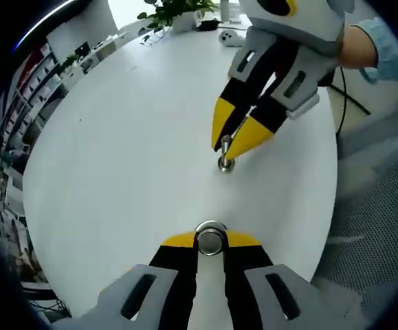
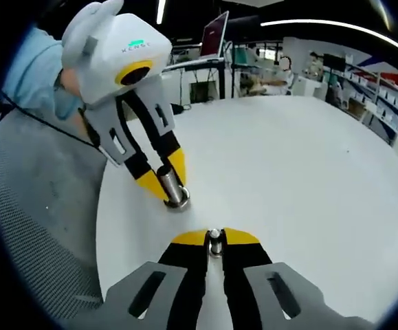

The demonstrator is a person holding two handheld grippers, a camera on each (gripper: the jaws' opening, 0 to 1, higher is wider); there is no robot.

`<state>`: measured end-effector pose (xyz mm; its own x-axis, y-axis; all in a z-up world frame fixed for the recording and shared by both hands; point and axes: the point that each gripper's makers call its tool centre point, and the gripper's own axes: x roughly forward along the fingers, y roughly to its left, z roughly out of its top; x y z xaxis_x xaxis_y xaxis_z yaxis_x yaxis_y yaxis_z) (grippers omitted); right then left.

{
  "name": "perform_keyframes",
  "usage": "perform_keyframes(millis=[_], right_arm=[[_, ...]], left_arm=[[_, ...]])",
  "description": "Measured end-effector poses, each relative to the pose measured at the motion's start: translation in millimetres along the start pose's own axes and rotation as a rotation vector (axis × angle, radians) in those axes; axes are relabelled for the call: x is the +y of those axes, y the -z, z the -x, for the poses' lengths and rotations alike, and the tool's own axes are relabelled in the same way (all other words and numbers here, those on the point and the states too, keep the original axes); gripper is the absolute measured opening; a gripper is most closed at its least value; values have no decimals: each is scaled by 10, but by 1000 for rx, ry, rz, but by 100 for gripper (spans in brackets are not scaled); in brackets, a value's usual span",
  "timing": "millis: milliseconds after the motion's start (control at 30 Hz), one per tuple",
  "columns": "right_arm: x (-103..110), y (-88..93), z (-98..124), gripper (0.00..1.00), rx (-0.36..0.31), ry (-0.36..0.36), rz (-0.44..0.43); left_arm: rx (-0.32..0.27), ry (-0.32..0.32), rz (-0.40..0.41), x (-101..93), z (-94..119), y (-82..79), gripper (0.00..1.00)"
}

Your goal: Place the washer onto the threaded stud by aligning its center hole with the stud, sliding it down to the base, and recovering from edge contact or off-axis alignment until the washer reaches the visible bottom stop.

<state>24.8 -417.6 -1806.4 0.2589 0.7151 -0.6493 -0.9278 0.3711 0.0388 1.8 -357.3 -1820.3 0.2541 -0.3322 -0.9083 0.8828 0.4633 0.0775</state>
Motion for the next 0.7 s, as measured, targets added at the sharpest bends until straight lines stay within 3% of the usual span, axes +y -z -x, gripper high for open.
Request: perform_keyframes(millis=[500, 600, 667, 700], right_arm=[[172, 30, 13, 9, 5, -36, 9], [172, 36, 19, 9, 12, -37, 42], [184, 11, 26, 10, -7, -52, 117], [185, 0, 43, 13, -12, -41, 121]], left_arm=[[9, 0, 24, 3, -9, -12, 11], [4, 2, 23, 4, -9, -11, 12], [6, 2, 26, 10, -10, -3, 12], [21, -2, -8, 21, -7, 19, 13]])
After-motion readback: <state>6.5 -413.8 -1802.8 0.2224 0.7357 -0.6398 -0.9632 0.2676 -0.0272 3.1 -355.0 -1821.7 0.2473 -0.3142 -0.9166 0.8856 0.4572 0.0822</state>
